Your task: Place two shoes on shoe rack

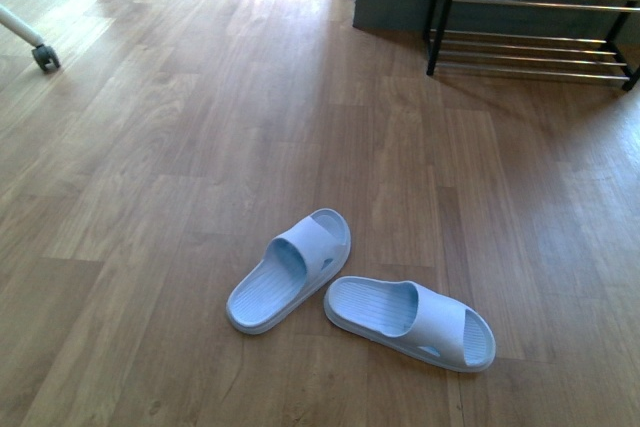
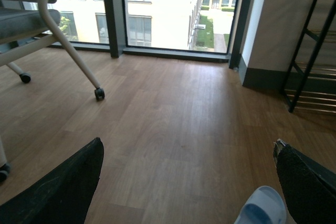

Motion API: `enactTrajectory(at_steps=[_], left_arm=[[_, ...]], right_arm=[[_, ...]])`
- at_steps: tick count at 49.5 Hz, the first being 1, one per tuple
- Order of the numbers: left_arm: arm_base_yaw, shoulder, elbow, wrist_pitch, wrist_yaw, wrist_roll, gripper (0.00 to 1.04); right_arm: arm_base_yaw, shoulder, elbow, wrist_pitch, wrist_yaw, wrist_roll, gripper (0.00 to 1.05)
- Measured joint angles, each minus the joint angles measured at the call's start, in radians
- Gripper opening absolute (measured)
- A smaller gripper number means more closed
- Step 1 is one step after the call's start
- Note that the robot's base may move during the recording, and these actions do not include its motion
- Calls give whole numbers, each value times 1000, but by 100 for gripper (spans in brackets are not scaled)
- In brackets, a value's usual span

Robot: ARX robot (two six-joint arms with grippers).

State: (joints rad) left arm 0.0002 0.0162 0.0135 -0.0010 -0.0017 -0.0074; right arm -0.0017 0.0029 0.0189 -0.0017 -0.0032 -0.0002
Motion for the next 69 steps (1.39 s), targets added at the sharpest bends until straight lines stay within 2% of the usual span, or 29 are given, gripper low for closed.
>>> enactTrajectory(at_steps=[69], left_arm=[[-1,0,0,0,2,0,95]], right_arm=[[1,0,0,0,4,0,96]])
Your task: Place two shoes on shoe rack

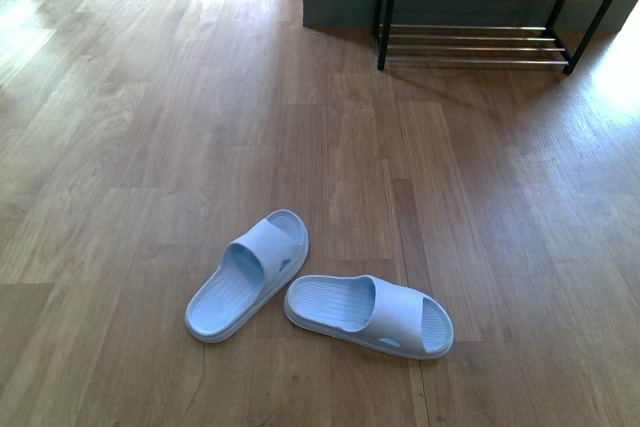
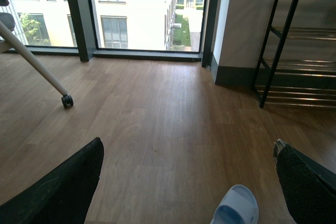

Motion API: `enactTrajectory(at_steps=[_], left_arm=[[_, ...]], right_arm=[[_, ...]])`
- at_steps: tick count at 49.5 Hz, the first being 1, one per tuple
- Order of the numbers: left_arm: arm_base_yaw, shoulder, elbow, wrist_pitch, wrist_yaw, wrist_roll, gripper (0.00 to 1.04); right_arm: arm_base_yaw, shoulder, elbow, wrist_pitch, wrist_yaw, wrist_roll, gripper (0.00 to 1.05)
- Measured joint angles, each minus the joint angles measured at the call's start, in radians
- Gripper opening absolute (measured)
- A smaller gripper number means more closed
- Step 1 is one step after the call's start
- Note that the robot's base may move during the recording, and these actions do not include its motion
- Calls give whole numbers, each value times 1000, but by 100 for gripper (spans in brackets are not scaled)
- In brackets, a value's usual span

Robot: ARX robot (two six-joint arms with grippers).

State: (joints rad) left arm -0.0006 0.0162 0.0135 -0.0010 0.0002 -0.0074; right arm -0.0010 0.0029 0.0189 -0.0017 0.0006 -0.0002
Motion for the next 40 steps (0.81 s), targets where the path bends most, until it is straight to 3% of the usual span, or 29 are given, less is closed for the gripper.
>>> enactTrajectory(at_steps=[40], left_arm=[[0,0,0,0,-5,0,95]], right_arm=[[0,0,0,0,-4,0,96]])
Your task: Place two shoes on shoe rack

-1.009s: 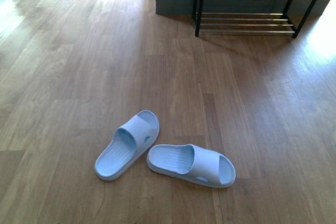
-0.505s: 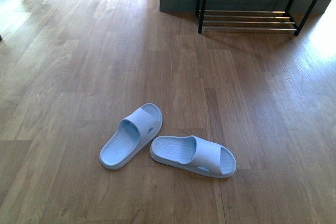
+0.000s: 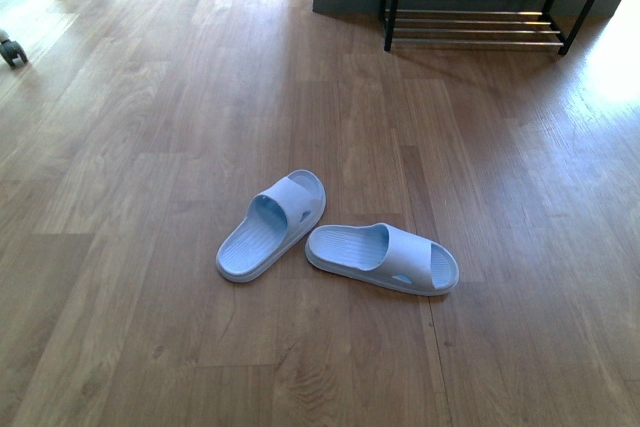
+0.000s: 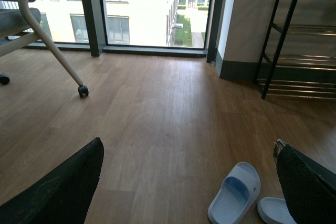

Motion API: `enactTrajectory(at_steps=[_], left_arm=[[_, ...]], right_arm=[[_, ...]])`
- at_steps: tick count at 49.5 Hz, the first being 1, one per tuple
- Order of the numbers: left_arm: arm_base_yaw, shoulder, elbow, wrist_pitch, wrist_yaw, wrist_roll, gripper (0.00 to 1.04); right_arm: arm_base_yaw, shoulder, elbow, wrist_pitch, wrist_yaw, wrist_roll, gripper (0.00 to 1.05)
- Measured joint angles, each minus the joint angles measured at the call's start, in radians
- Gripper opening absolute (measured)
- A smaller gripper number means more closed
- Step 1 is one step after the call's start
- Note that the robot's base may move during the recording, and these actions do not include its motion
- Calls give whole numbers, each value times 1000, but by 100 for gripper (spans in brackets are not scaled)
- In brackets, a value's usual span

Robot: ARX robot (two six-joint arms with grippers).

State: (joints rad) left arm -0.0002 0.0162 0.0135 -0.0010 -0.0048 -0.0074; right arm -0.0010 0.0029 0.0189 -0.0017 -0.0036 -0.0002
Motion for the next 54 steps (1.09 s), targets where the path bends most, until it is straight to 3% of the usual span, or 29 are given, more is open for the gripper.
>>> enactTrajectory(at_steps=[54], left_arm=[[-1,0,0,0,5,0,95]], right_arm=[[0,0,0,0,4,0,96]])
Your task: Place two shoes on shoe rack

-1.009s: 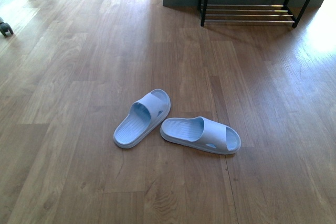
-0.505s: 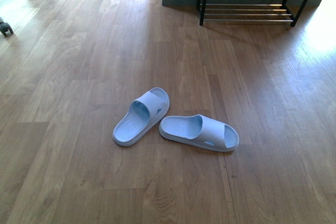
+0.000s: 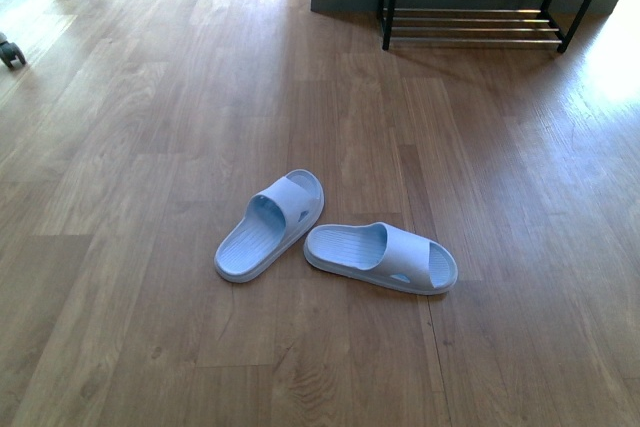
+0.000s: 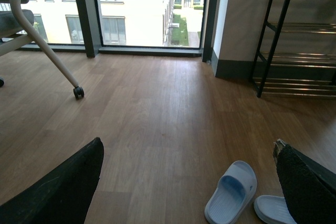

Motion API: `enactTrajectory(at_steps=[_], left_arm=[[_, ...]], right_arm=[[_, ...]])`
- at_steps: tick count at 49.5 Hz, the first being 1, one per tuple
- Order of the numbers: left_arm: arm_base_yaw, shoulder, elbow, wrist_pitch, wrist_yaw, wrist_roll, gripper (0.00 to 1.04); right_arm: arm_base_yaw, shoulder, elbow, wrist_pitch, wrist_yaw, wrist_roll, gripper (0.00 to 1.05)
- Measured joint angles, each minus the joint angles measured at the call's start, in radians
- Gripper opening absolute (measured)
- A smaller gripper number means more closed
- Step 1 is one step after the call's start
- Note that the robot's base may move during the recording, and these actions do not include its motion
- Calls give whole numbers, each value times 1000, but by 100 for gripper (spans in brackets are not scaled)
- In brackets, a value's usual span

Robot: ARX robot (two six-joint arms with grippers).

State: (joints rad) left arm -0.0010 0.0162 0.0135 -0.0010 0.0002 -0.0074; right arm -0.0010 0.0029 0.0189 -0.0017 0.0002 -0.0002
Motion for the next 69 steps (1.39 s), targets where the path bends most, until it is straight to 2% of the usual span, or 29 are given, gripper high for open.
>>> enactTrajectory(at_steps=[69], left_arm=[[0,0,0,0,0,0,95]], right_arm=[[0,0,0,0,0,0,96]])
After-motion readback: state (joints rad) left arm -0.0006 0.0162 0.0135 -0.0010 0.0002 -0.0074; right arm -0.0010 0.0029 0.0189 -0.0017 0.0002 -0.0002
